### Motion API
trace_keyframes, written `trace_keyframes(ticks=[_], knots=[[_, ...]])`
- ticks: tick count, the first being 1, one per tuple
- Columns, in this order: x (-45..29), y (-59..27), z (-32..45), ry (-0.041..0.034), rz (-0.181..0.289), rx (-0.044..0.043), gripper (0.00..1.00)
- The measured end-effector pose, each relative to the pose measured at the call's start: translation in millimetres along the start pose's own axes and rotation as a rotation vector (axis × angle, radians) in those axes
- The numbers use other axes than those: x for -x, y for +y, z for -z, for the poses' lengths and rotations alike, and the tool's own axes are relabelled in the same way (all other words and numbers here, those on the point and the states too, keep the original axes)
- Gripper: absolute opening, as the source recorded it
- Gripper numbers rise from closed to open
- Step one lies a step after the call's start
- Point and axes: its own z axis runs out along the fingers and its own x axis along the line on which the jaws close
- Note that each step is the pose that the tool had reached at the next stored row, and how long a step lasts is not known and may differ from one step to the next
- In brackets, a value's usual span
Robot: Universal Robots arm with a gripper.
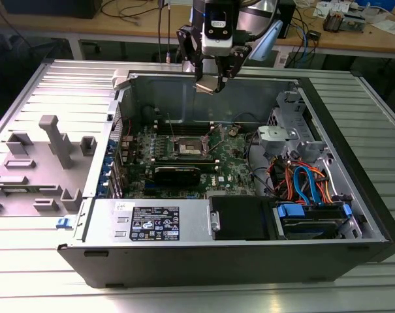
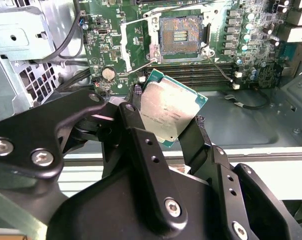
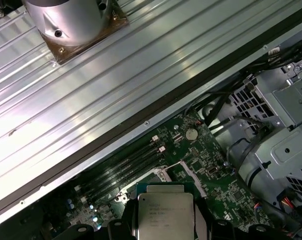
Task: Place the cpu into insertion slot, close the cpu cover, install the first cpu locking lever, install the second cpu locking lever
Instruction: 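Place the cpu into insertion slot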
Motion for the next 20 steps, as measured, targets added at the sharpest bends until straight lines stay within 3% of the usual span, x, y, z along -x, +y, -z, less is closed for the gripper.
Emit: trace_keyframes(ticks=[11, 20], knots=[[0.0, -0.1, -0.2, -0.0039, -0.043, 0.0008, 0.55], [0.0, -0.1, -0.2, -0.0041, -0.045, 0.0009, 0.55]])
